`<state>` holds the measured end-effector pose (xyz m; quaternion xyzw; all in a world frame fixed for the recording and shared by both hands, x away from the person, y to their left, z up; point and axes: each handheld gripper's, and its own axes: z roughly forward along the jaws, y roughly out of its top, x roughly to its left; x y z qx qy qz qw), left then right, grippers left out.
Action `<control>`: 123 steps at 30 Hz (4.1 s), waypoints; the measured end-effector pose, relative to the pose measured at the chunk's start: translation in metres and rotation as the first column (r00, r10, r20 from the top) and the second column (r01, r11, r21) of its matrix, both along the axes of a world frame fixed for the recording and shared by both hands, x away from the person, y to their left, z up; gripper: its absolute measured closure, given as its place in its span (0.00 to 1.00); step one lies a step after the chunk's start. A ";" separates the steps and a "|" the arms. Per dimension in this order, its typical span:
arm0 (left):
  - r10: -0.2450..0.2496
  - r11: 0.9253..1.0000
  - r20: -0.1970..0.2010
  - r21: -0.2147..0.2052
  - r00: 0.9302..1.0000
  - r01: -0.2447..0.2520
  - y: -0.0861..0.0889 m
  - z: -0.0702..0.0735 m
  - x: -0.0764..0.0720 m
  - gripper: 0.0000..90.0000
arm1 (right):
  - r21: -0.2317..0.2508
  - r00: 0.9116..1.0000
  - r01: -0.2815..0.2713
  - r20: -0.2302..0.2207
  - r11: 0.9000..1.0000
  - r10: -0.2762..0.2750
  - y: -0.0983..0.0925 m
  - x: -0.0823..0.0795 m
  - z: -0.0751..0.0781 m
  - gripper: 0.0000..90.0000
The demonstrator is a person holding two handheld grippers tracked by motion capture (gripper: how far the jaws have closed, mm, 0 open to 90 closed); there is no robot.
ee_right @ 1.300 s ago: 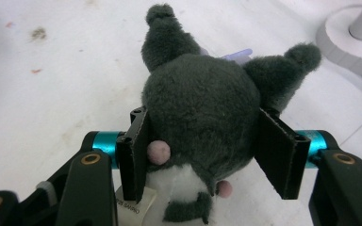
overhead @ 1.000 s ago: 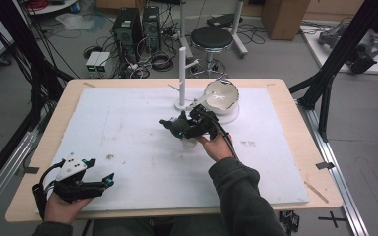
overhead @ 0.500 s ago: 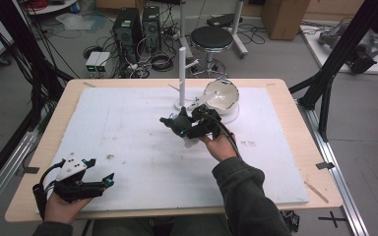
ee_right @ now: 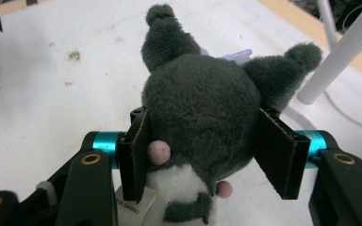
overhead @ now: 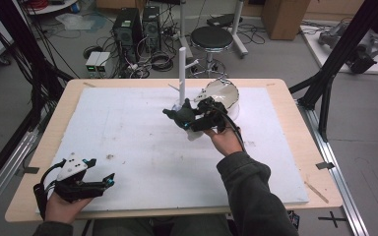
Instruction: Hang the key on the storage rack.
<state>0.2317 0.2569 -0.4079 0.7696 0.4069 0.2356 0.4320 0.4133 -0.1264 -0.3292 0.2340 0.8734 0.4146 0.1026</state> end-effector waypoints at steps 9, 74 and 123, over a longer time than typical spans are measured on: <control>0.002 1.000 0.001 -0.003 1.000 -0.002 0.000 0.000 0.000 0.21 | 0.053 1.000 -0.008 -0.016 0.999 0.009 -0.006 0.006 0.019 0.47; 0.005 1.000 0.006 -0.008 1.000 -0.005 0.002 0.001 0.000 0.21 | 0.015 0.979 0.173 -0.114 0.985 -0.170 -0.023 0.071 0.026 0.45; 0.002 1.000 0.005 -0.009 1.000 -0.002 -0.001 0.002 0.005 0.21 | -0.038 0.981 0.169 -0.086 0.985 -0.172 -0.012 0.062 0.027 0.29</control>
